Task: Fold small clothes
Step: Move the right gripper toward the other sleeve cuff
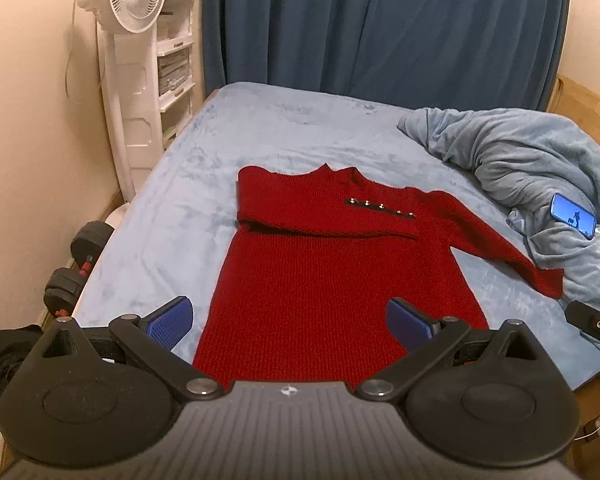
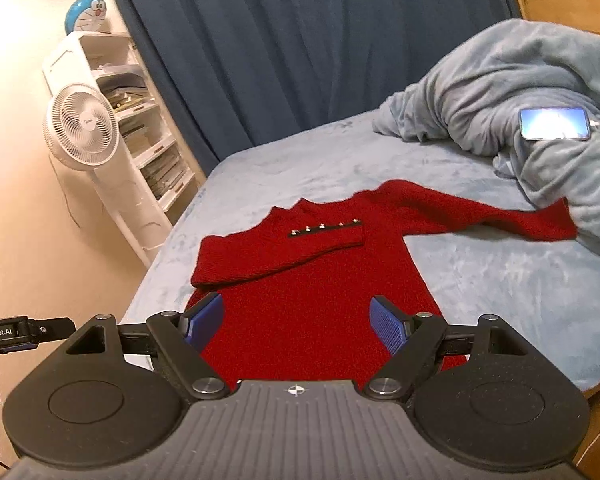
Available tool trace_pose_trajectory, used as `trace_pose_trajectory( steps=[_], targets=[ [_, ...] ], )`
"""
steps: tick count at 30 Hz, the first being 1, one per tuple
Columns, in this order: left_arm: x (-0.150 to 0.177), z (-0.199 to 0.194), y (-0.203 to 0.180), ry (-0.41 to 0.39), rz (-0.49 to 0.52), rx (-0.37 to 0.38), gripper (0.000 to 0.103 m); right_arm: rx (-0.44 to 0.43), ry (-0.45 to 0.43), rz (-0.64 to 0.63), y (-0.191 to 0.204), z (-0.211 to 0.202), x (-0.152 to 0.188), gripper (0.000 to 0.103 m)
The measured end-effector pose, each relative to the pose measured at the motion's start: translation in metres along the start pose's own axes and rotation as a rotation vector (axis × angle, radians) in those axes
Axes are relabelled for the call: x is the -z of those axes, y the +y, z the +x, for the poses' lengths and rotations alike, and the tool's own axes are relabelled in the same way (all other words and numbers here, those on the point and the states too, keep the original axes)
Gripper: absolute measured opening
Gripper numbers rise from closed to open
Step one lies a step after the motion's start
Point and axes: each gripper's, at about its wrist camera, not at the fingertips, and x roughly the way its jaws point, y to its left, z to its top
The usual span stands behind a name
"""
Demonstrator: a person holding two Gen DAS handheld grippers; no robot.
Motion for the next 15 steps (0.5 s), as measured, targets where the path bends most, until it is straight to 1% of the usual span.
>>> trace_pose_trajectory(
  steps=[7, 12, 15],
  targets=[
    [-0.005, 0.018, -0.011, 0.026, 0.011, -0.001, 0.103, 0.015, 0.014, 0.030, -0.017, 0.018, 0.000, 0.081],
    [-0.008, 0.035, -0.019, 0.053, 0.020, -0.009, 0.103, 0.058, 0.011, 0.067, -0.044, 0.032, -0.006, 0.081],
    [-0.010, 0.048, -0.022, 0.080, 0.015, -0.013, 0.103, 0.087, -0.005, 0.120, -0.071, 0.043, -0.012, 0.081]
  ],
)
